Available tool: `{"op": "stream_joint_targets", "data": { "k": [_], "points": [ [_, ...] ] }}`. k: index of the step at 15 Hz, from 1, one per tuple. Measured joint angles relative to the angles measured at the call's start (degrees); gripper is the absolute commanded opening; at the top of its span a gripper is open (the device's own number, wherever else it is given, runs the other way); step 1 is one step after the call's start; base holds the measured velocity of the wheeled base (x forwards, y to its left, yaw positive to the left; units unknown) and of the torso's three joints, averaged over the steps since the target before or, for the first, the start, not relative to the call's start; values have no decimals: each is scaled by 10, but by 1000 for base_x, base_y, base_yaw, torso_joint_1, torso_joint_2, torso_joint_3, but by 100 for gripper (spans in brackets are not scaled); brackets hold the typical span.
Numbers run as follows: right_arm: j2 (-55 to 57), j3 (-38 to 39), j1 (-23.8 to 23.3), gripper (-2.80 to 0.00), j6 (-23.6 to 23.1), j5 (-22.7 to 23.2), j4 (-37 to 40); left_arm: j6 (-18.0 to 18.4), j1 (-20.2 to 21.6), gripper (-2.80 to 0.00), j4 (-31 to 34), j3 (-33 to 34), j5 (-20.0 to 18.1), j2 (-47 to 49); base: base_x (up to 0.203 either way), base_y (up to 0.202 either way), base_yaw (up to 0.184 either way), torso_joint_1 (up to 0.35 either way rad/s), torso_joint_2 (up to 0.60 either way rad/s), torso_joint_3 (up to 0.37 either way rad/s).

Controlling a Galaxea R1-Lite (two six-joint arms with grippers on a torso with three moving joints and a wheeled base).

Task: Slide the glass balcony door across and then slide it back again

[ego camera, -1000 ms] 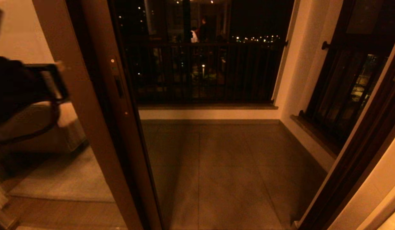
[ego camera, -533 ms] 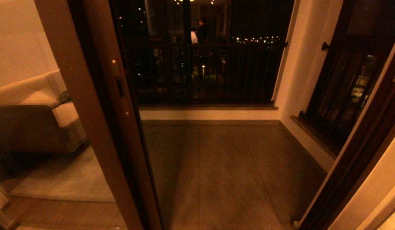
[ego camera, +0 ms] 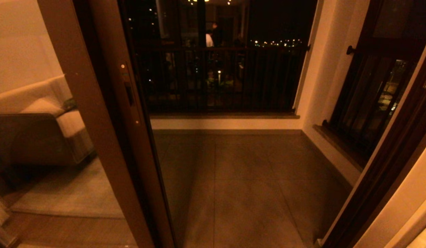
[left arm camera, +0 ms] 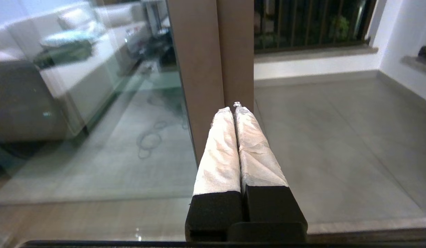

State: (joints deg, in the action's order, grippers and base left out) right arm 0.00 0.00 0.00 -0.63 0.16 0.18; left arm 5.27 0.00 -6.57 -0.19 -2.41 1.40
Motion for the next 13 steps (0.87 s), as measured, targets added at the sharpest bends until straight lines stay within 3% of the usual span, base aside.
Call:
{"op": "stream_joint_targets", "data": {
  "k": [9, 13],
  "points": [
    [0, 0, 0, -280, 0, -1, 0, -9, 0, -280, -1, 2, 3, -16, 0, 0, 0, 0, 0, 0],
    [0, 0, 0, -280, 6, -2, 0, -49, 0, -280, -3, 2, 23, -16, 0, 0, 0, 0, 0, 0]
  ]
}}
